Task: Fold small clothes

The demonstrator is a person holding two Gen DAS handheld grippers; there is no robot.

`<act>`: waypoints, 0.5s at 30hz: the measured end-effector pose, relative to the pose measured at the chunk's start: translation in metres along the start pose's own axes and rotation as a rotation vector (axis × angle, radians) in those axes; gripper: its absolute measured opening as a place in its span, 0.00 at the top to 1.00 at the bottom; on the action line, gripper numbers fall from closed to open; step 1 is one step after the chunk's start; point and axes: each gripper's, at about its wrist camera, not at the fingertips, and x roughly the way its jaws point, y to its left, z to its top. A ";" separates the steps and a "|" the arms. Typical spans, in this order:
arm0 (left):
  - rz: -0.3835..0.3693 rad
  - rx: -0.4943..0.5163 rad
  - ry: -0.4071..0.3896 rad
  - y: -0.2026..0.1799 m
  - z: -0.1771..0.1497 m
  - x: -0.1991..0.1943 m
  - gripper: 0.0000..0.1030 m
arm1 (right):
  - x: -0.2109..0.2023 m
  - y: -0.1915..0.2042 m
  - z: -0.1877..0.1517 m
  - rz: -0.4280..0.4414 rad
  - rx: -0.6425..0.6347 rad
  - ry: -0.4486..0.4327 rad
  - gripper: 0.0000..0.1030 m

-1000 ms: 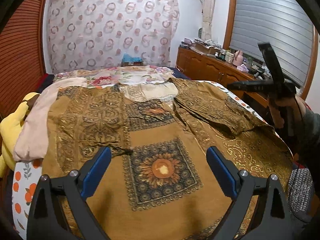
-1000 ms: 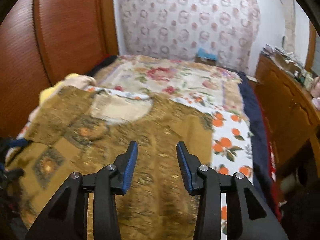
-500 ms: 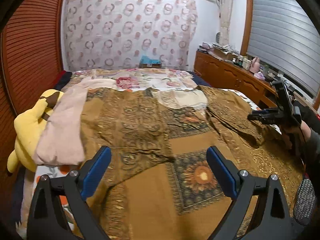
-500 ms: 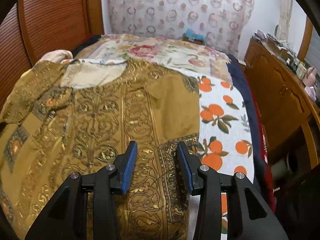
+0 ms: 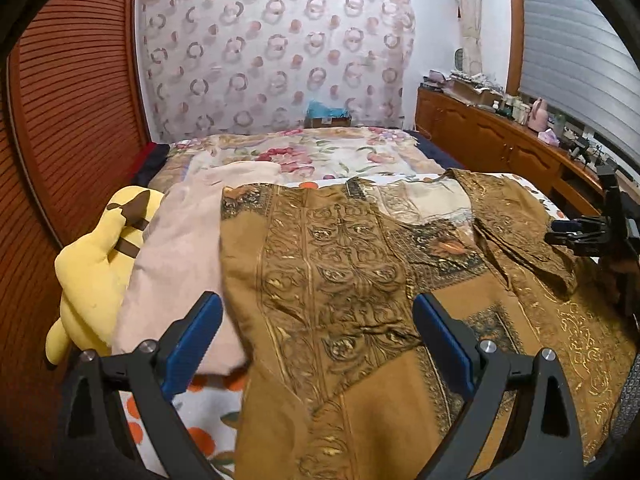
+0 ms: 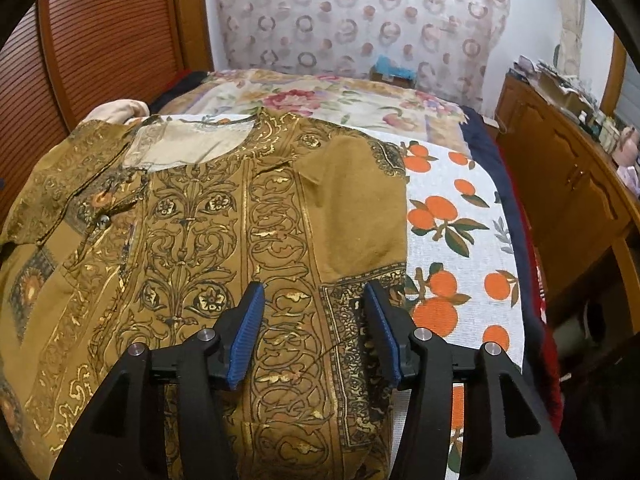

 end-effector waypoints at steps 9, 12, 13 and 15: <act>0.006 0.038 0.023 0.006 0.021 0.023 0.06 | 0.001 0.001 0.000 0.008 0.000 0.001 0.47; 0.008 0.041 0.035 0.010 0.027 0.033 0.06 | 0.001 0.001 0.000 0.008 -0.001 0.001 0.47; 0.011 0.046 0.039 0.011 0.030 0.037 0.06 | 0.001 0.002 0.000 0.008 -0.001 0.001 0.46; 0.024 0.052 0.043 0.017 0.035 0.043 0.06 | 0.001 0.001 0.000 0.008 -0.001 0.001 0.46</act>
